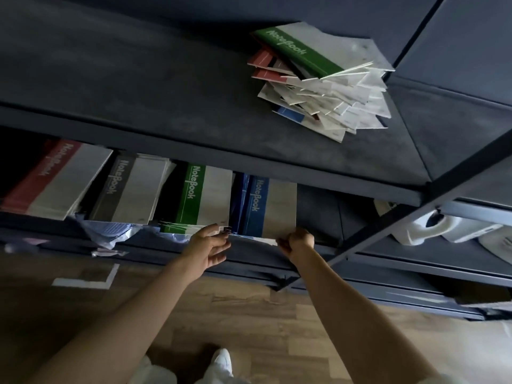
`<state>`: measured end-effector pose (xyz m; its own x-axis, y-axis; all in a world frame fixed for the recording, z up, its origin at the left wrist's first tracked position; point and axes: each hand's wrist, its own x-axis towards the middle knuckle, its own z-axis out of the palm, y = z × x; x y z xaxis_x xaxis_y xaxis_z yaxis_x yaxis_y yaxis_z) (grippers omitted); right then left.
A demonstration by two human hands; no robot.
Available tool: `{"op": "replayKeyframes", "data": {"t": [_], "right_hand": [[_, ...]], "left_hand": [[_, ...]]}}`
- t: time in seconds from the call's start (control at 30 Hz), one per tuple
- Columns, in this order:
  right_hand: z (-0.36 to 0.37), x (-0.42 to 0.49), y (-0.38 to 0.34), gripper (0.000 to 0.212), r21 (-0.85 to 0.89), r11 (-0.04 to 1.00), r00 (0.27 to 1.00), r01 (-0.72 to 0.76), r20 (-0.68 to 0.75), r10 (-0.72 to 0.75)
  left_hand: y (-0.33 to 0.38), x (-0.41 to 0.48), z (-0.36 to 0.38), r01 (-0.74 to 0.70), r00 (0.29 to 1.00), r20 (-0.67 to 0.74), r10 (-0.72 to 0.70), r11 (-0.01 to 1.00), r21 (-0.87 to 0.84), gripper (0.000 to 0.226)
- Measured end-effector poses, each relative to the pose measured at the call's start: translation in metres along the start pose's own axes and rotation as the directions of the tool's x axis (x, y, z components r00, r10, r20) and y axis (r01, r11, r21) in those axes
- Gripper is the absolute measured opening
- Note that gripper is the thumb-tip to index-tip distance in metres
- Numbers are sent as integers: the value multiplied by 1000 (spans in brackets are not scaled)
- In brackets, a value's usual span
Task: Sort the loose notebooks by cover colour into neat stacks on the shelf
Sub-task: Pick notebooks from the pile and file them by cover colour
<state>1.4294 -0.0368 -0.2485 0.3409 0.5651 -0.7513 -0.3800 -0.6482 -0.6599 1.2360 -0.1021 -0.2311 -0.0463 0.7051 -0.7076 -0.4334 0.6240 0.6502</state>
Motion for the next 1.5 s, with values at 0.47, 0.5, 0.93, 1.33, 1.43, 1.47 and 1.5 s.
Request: {"op": "replayKeyframes", "data": {"t": [0.47,0.5,0.93,1.33,1.43,1.47,1.5], "right_hand": [[-24,-14,16,62,-886,247,918,393,362,-163],[-27,-18,20,64,-905,162,917,392,372,-145],[-33,-113,76,68,-883,-245,859,401,455,-235],[-8,-229,56,68,-852,-292,696,434,523,-492],[-4,-253,37,66,-850,-264,647,456,521,-557],[-3,-260,30,65,-848,-255,633,465,520,-574],[-2,-266,22,64,-845,-248,620,473,520,-587]], "left_hand": [[-29,-10,-16,-127,956,-3,293,424,897,66],[-30,-13,-18,-121,949,18,314,311,943,70],[-29,-68,-62,-56,855,228,465,-355,933,83],[36,-156,-96,-91,693,361,624,-421,902,83],[57,-173,-89,-118,661,377,649,-406,906,84],[63,-177,-86,-132,653,385,652,-403,906,83],[69,-180,-82,-143,642,395,657,-403,904,83]]}}
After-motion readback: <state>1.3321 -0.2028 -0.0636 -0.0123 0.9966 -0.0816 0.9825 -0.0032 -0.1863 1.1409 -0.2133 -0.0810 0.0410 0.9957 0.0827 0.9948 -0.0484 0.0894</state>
